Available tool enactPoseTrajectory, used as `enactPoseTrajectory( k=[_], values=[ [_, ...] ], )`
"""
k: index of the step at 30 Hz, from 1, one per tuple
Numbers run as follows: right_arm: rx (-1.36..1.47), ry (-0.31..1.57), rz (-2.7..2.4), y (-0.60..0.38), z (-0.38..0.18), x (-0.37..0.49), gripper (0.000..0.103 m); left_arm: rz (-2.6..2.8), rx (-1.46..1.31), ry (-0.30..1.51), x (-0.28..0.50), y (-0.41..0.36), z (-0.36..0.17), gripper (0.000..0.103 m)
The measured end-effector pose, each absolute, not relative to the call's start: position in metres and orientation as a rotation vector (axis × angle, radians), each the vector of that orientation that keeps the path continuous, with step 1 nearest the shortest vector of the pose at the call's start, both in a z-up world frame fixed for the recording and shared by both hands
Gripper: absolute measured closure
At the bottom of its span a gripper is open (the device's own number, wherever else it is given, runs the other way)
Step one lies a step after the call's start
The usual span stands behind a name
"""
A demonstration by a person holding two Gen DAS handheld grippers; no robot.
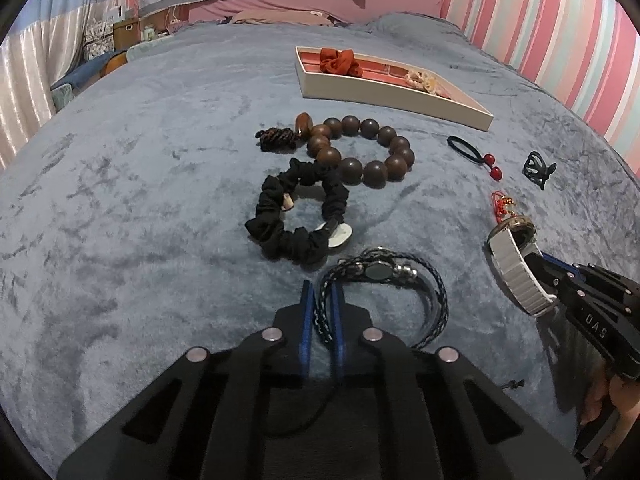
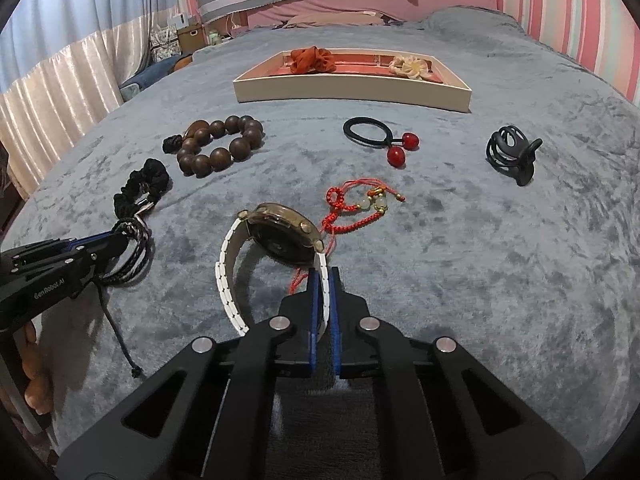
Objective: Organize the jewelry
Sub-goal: 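Grasp the braided black bracelet with the left tool while the right tool grasps the white-strap watch, then carry the bracelet and watch into the tray and open both tools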
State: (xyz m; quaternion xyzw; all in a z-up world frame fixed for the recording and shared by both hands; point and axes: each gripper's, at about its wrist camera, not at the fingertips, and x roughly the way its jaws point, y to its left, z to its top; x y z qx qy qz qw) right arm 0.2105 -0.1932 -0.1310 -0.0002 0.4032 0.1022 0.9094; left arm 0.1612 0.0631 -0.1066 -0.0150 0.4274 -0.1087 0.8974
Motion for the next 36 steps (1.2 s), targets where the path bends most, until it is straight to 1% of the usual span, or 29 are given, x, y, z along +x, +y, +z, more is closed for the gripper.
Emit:
enactPoseTrajectory(
  k=[12, 24, 30, 36],
  values=[
    [0.056, 0.789, 0.244, -0.198, -0.124, 0.205, 0.098, -0.212, -0.032, 0.831, 0.152, 0.062, -0.094, 0.095],
    [0.1, 0.742, 0.28, -0.204, -0.106, 0.208, 0.098, -0.199, -0.045, 0.768, 0.152, 0.059, -0.063, 0.095],
    [0.109, 0.724, 0.284, -0.211, -0.089, 0.221, 0.098, -0.201, -0.042, 0.727, 0.166, 0.052, -0.042, 0.095],
    [0.103, 0.703, 0.269, -0.221, -0.069, 0.247, 0.098, -0.206, -0.054, 0.69, 0.195, 0.045, -0.021, 0.095]
  ],
)
